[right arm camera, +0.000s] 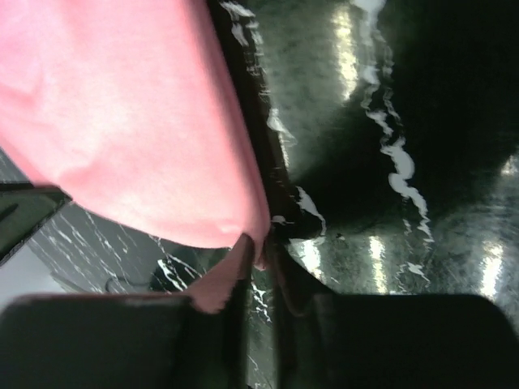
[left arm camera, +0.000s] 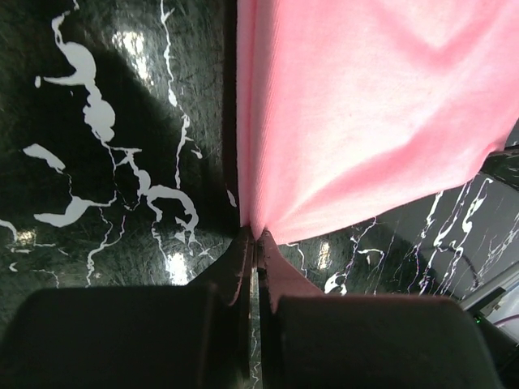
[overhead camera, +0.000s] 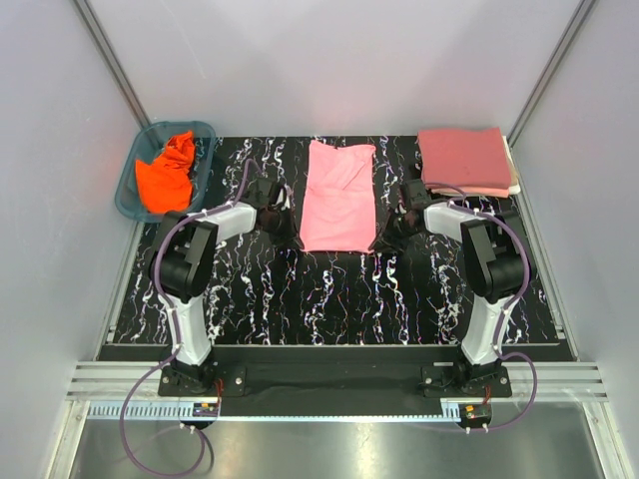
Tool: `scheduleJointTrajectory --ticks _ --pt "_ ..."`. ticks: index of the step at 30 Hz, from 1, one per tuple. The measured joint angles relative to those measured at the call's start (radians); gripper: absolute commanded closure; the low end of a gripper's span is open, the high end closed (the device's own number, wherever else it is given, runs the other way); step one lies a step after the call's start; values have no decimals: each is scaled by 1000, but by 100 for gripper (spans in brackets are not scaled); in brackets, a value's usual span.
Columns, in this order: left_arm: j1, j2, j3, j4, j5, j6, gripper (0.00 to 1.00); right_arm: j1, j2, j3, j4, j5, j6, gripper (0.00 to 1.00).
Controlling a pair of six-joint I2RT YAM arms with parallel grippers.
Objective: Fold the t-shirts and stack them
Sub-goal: Fold the tshirt
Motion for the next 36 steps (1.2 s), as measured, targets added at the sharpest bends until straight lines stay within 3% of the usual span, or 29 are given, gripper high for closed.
scheduleJointTrajectory --ticks 3,7,12,16,22,36 --pt "-4 -16 -23 7 0 -11 100 -2 -13 -31 17 2 10 100" --pt "-29 -71 -94 10 -10 -29 100 -2 -66 -100 33 10 8 100" --pt "-77 -188 -227 3 -17 -48 71 -1 -182 -250 61 7 8 100" --pt "-79 -285 -307 -2 -23 -61 57 -1 -264 -360 100 -14 14 100" --pt "-73 -355 -368 45 -9 -96 56 3 -311 -436 154 -48 34 100" --pt "-72 -356 -495 203 45 -225 60 23 -363 -496 186 -54 59 100"
